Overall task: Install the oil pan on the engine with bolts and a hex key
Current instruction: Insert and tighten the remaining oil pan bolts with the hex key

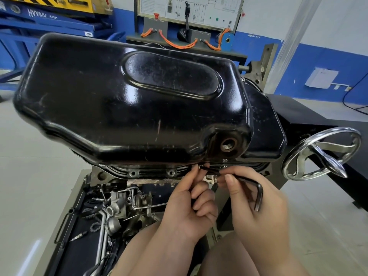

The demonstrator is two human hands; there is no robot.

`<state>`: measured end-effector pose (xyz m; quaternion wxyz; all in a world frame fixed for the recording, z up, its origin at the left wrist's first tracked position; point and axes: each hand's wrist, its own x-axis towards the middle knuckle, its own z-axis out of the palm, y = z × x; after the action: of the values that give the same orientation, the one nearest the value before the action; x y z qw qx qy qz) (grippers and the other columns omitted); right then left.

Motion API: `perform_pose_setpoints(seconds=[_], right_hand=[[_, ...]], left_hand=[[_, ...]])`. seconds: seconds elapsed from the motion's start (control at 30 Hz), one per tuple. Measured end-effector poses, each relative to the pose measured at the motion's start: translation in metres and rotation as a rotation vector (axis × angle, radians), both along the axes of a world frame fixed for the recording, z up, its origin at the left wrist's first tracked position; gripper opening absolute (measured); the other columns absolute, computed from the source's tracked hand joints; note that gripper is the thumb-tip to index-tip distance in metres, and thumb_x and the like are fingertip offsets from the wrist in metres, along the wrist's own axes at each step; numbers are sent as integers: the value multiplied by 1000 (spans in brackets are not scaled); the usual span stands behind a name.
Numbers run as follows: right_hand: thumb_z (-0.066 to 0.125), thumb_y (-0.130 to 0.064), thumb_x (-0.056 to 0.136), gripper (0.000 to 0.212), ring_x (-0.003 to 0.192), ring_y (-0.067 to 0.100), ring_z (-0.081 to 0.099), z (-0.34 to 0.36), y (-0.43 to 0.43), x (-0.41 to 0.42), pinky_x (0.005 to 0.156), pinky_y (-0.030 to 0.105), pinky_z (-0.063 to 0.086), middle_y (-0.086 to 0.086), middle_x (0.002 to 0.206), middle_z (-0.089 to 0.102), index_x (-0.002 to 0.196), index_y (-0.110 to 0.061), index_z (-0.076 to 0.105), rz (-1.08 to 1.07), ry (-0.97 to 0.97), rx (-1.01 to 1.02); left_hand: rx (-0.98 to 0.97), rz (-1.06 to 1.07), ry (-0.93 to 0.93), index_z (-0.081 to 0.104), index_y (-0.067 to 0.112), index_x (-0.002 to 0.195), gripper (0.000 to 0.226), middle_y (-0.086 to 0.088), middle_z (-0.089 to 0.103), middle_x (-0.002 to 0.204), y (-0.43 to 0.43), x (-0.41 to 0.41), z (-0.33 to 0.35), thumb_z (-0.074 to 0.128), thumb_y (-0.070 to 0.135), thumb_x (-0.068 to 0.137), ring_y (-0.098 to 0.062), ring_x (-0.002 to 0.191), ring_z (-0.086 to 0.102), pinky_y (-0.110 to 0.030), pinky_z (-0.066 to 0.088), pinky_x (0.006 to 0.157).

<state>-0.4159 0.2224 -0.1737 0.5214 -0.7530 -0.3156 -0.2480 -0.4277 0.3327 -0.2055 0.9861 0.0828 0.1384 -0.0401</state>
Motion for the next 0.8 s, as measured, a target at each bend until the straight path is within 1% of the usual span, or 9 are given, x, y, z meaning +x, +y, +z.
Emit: perform_pose_setpoints(seconds=[0.07, 0.17, 0.2, 0.27, 0.33, 0.4, 0.5, 0.7, 0.8], right_hand=[[53, -31, 88, 11, 81, 1, 65, 2, 3, 2, 72, 14, 49, -17, 84, 67, 89, -35, 63, -21, -50, -13], [56, -26, 88, 12, 84, -3, 61, 3, 6, 5, 73, 8, 44, -19, 88, 63, 87, -22, 67, -42, -126, -12], [57, -25, 87, 11, 85, -3, 60, 2, 7, 6, 74, 10, 46, -20, 89, 62, 87, -20, 67, -45, -141, 1], [59, -25, 86, 9, 84, 0, 62, -2, 9, 8, 71, 19, 51, -20, 90, 62, 87, -21, 67, -48, -145, 38], [59, -29, 87, 6, 81, 5, 65, -4, 11, 10, 67, 29, 54, -19, 88, 63, 89, -27, 65, -47, -120, 78], [60, -33, 86, 4, 78, 7, 66, -5, 13, 10, 66, 33, 54, -19, 87, 64, 90, -34, 62, -61, -113, 100], [60, -35, 87, 5, 80, 8, 68, -7, 14, 10, 67, 36, 55, -18, 88, 67, 92, -37, 62, -52, -83, 132], [56, -27, 89, 13, 88, 12, 69, -13, 15, 7, 74, 36, 55, -13, 93, 69, 99, -32, 62, 13, -28, 100], [53, -21, 89, 19, 92, 9, 68, -13, 13, 5, 78, 29, 54, -13, 95, 69, 102, -30, 63, 37, -26, 55]], left_hand=[[-2, -2, -15, 67, 15, 75, 10, 8, 27, 39, 1, 0, 0, 67, 24, 71, -6, 26, 23, -14, 14, 26], [-3, -4, -27, 63, 15, 68, 11, 8, 28, 39, 1, 1, -1, 68, 24, 71, -6, 25, 24, -14, 14, 26], [-4, -8, -31, 62, 15, 68, 11, 8, 28, 39, 1, 1, -2, 68, 24, 71, -6, 25, 24, -14, 14, 26], [2, -16, -41, 62, 14, 70, 11, 8, 29, 38, 1, 0, -2, 68, 23, 69, -5, 24, 25, -14, 14, 26], [9, -30, -56, 63, 13, 68, 11, 7, 30, 37, 0, 0, -2, 70, 21, 66, -5, 24, 26, -14, 14, 26], [7, -43, -70, 62, 13, 69, 12, 7, 30, 37, 0, 0, -1, 70, 21, 67, -5, 24, 26, -13, 14, 27], [5, -55, -71, 59, 13, 74, 12, 7, 30, 37, -1, 1, 0, 67, 21, 71, -5, 24, 26, -13, 14, 26], [1, -21, -45, 56, 12, 66, 14, 7, 30, 37, -3, 5, 0, 66, 20, 71, -5, 24, 25, -14, 16, 25], [-1, 5, -38, 56, 11, 65, 15, 7, 30, 37, -3, 4, -1, 68, 20, 68, -5, 24, 25, -13, 17, 24]])
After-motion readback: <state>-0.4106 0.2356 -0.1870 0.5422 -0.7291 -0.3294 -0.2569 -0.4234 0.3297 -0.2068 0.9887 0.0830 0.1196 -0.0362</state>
